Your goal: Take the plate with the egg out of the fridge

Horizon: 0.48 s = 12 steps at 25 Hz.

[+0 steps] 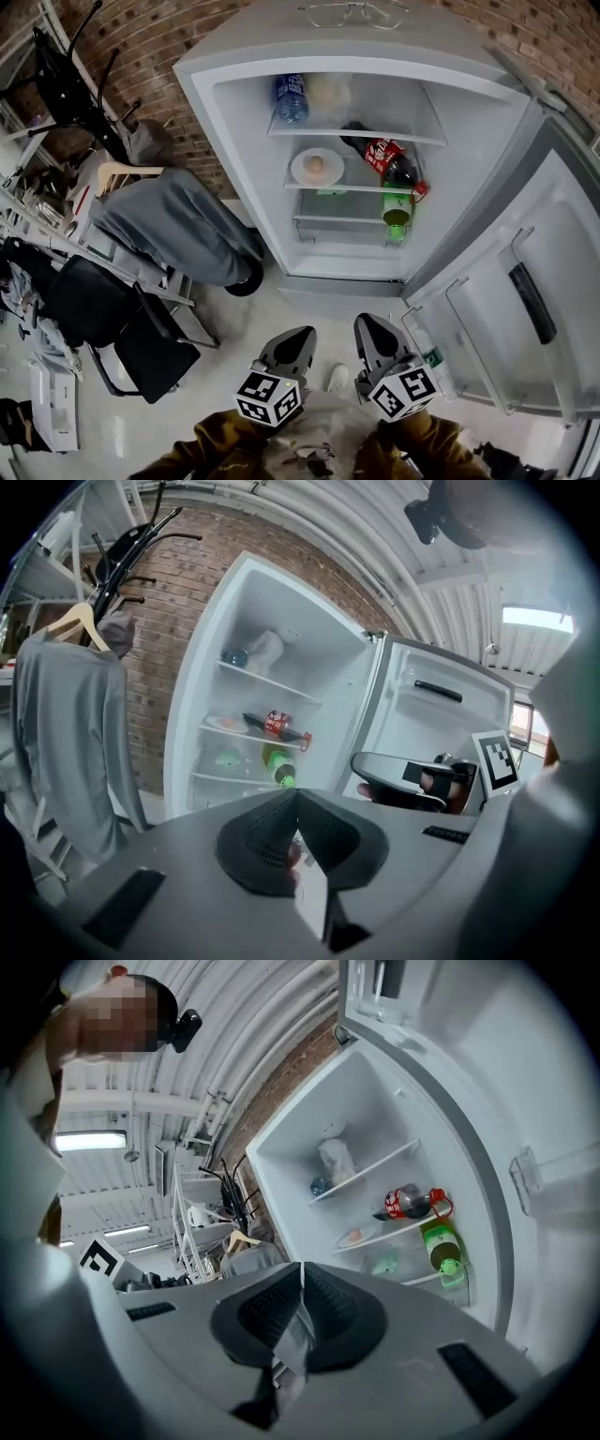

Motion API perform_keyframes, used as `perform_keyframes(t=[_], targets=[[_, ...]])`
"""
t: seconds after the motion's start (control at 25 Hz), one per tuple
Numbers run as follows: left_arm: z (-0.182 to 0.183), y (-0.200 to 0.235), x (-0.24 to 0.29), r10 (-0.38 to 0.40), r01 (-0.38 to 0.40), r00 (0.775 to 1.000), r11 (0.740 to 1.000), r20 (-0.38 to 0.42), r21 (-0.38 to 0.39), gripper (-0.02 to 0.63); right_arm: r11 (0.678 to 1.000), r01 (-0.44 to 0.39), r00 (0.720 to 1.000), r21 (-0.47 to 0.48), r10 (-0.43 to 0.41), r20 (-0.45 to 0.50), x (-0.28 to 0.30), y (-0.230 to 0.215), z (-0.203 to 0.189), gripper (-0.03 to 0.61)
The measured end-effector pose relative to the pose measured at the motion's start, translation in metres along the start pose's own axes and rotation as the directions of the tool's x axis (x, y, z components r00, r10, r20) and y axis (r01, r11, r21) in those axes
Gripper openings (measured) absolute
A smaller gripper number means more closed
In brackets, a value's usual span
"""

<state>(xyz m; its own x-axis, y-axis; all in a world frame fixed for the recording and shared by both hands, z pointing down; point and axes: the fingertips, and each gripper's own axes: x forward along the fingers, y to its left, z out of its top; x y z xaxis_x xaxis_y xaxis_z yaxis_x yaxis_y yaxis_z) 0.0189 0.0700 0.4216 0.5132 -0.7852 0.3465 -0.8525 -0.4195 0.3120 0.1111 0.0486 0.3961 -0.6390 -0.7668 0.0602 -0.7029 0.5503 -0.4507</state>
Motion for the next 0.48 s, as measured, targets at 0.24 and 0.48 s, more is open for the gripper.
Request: perform_keyframes(t=[0.24,0.48], targets=[[0.007,0.02,0.024,0.023,-0.024,0.999,1.0,-0.034,-0.015,0.008,0.998,0.019,0.999,0.055,-0.016,-0.05,0.029,-0.025,-0.008,-0.003],[0.023,0.045,0.064,-0.027,0.027,0.996,1.0,-0.082,0.006,0.008,0.995,0.078,0.993,0.063,-0.072,-0.095,0.07,-0.05,0.002,-0.003]])
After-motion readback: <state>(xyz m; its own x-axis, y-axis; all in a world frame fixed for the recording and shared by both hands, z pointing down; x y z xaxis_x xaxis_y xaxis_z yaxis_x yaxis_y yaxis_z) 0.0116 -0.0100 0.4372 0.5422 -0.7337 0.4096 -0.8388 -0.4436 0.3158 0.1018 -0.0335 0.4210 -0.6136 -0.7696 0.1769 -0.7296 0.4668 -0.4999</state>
